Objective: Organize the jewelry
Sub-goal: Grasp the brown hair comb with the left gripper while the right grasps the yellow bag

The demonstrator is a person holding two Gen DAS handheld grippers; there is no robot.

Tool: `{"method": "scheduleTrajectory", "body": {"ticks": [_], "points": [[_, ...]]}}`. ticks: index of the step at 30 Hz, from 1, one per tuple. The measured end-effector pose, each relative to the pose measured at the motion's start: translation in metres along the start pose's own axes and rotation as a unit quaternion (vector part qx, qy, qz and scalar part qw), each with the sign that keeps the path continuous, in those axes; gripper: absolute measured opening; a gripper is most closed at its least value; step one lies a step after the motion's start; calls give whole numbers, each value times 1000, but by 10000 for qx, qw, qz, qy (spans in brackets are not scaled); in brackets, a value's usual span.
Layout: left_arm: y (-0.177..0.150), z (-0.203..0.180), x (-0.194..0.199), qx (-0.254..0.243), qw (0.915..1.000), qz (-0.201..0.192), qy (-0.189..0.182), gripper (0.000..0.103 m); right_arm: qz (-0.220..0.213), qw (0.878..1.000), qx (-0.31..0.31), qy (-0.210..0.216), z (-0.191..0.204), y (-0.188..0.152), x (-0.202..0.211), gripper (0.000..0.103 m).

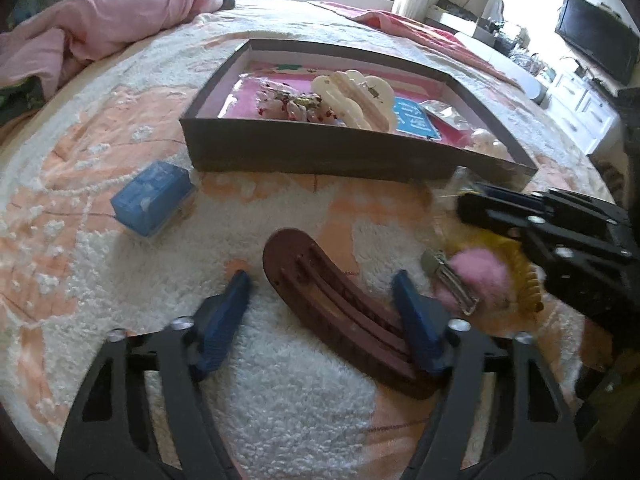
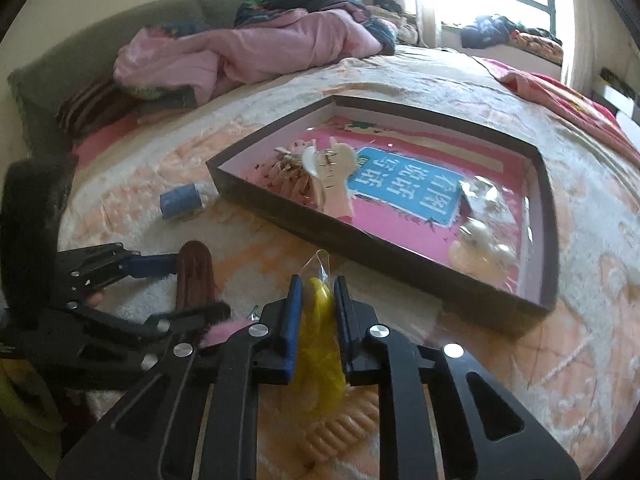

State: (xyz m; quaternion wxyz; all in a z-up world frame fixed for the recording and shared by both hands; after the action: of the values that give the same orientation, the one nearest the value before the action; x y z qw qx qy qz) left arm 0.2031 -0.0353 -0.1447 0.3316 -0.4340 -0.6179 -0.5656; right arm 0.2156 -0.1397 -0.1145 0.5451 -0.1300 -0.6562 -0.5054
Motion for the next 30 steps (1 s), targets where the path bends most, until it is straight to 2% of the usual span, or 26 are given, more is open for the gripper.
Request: {"method": "scheduleTrajectory", "body": {"ticks": [2, 4, 5, 6, 18, 30], "points": [[3, 1, 3, 22, 10000, -43, 84, 36, -55, 10000, -44, -5, -1, -4, 5, 14], [6, 2, 5, 39, 10000, -43, 72, 28, -119, 9998, -142, 21, -4, -7, 12, 14], [7, 1, 7, 33, 10000, -66, -20, 17, -168, 9997, -187, -14, -5, -8, 16, 14], [8, 0, 9, 41, 9999, -99, -97, 15, -198, 9996, -202, -55, -6, -9, 18, 14], [18, -22, 33, -241, 9983, -364, -388, 3, -554, 9968, -477, -336, -29, -10, 50, 13], [37, -35, 56, -398, 9962, -601, -490, 3, -698, 9937, -571, -671, -45, -11, 67, 13]]}}
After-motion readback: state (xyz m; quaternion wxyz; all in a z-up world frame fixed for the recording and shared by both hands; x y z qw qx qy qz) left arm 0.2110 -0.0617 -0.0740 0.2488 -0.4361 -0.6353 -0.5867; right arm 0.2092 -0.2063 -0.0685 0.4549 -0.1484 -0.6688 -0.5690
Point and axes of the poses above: each gripper's, at about its wrist camera, not at the fingertips, and x roughly against the way its jaws point, z to its left, y to its top, the point moved 10 cm from there along -x, roughly the way its jaws point, and after that the axes turned 13 degrees about z, right-handed, at the moved point
